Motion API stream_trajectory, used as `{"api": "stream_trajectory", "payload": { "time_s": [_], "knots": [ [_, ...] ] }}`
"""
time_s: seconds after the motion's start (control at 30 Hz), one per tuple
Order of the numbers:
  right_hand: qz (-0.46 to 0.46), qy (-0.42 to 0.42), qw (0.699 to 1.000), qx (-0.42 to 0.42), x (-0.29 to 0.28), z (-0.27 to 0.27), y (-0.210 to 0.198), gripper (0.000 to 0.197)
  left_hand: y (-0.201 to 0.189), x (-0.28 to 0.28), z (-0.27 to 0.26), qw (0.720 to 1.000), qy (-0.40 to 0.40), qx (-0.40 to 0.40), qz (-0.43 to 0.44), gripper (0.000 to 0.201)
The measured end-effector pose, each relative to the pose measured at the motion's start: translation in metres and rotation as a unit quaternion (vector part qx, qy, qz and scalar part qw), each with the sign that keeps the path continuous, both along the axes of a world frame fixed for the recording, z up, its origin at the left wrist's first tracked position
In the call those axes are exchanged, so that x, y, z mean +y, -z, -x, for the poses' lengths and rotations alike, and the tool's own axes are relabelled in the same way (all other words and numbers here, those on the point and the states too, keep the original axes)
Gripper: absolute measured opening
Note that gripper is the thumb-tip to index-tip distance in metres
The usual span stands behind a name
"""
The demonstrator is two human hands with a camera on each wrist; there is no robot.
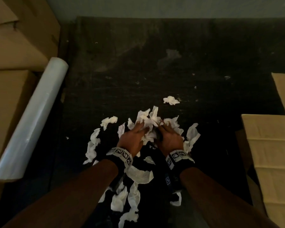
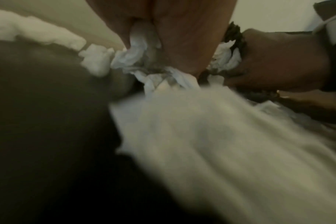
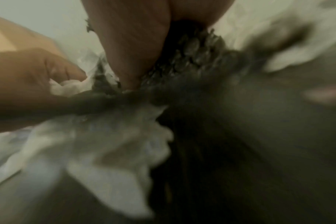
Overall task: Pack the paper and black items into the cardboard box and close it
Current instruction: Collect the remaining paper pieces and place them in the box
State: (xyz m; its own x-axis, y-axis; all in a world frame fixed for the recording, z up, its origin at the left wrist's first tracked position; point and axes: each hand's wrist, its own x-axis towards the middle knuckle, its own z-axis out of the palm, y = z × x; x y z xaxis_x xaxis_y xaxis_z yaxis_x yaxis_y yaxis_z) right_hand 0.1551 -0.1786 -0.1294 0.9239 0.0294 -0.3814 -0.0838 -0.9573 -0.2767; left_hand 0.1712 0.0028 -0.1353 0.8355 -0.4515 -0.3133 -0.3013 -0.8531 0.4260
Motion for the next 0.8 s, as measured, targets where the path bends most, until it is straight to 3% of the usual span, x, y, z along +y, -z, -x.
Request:
{"api": "stream_trajectory", "payload": {
  "time_s": [0.17,0.33,0.53,0.8],
  "knots": [
    [-0.040,0.010,0.999,-0.036,0.008,0.035,-0.008,0.048,-0.006,0.007,0.038,0.999,-0.032,0.012,0.014,0.069],
    [-0.071,0.030,0.993,-0.093,0.016,0.058,-0.023,0.050,-0.026,0.016,0.067,0.992,-0.100,-0.035,0.069,0.069],
    [-0.066,0.038,0.984,-0.161,0.027,0.078,-0.073,0.051,-0.060,0.028,0.089,0.976,-0.125,-0.119,0.135,0.065],
    [-0.105,0.021,0.948,-0.298,0.034,0.108,-0.151,0.048,-0.130,0.041,0.113,0.956,-0.106,-0.213,0.173,0.073]
  ]
}}
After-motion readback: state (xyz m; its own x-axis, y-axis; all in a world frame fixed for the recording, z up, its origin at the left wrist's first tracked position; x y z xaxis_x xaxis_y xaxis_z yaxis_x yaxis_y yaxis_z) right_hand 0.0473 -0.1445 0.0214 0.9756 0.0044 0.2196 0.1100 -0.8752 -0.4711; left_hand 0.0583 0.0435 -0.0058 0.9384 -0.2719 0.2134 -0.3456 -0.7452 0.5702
